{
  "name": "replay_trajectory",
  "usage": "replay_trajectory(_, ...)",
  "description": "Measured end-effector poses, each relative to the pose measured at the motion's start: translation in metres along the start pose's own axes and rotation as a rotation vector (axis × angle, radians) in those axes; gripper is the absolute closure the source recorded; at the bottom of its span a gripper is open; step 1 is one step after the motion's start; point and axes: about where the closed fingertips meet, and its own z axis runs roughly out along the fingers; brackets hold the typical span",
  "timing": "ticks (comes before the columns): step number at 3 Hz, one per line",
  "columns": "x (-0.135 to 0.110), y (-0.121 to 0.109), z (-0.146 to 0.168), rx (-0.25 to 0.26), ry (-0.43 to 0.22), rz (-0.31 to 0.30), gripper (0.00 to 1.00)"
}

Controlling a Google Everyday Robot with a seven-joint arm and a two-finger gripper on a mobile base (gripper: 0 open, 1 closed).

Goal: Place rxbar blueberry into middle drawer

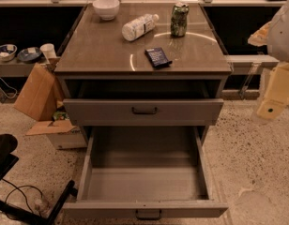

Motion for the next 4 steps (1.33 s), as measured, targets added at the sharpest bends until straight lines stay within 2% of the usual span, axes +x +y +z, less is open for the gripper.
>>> replay_trajectory(1,-0.002,-0.001,-0.003,0.017,-0.005,0.002,0.0)
replay_trajectory(2,-0.022,-0.016,0.005,0.048,-0.058,0.005,0.0)
replay_trajectory(3,-0.075,-0.061,0.018,0.109,-0.207,0.094,0.0)
replay_trajectory(4,-0.107,-0.092,0.026,0.155,-0.279,0.233,0.0)
